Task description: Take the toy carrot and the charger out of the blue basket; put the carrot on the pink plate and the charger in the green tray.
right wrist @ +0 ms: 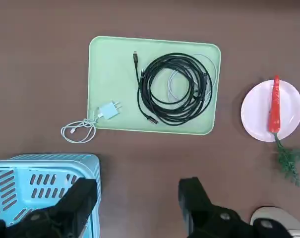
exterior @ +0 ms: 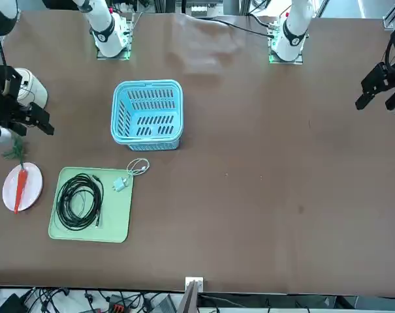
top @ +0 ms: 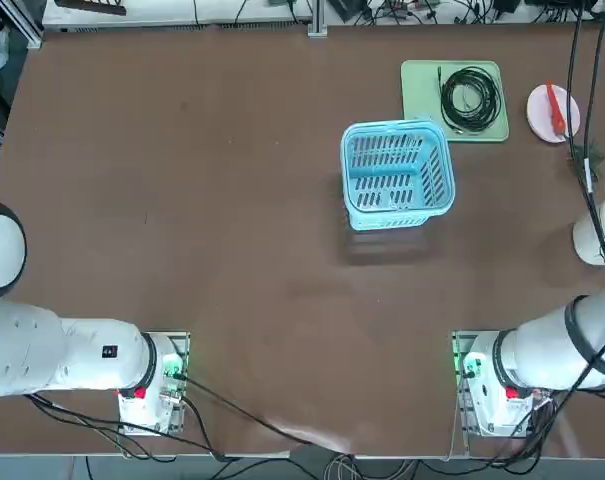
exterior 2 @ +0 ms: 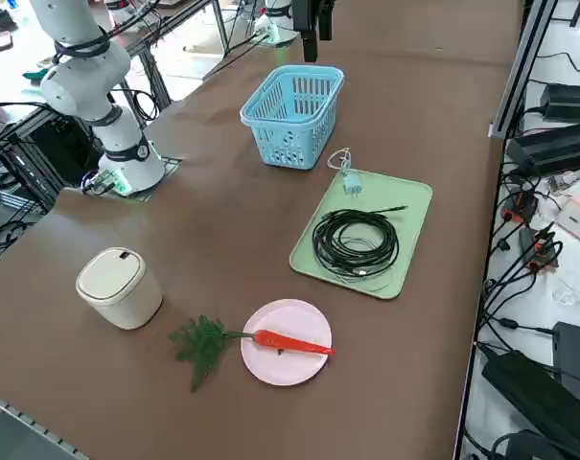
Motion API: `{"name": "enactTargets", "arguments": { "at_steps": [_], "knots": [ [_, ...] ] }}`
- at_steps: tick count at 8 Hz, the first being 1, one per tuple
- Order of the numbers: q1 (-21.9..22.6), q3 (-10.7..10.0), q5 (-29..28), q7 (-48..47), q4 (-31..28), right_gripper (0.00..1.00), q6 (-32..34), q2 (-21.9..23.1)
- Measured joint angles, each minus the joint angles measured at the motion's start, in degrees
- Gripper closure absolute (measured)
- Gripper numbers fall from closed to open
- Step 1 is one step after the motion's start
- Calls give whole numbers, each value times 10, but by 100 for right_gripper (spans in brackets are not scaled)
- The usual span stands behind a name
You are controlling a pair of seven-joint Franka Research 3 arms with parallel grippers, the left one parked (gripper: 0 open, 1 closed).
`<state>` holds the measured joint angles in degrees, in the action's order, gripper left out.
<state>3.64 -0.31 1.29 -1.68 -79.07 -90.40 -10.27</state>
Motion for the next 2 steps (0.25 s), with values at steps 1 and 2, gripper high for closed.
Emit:
{"name": "enactTargets", "arguments": {
  "at_steps": [1, 2],
  "knots": [
    [0, 0, 0, 0, 0, 0, 0, 0],
    [0, 0, 0, 0, 0, 0, 0, 0]
  ]
}}
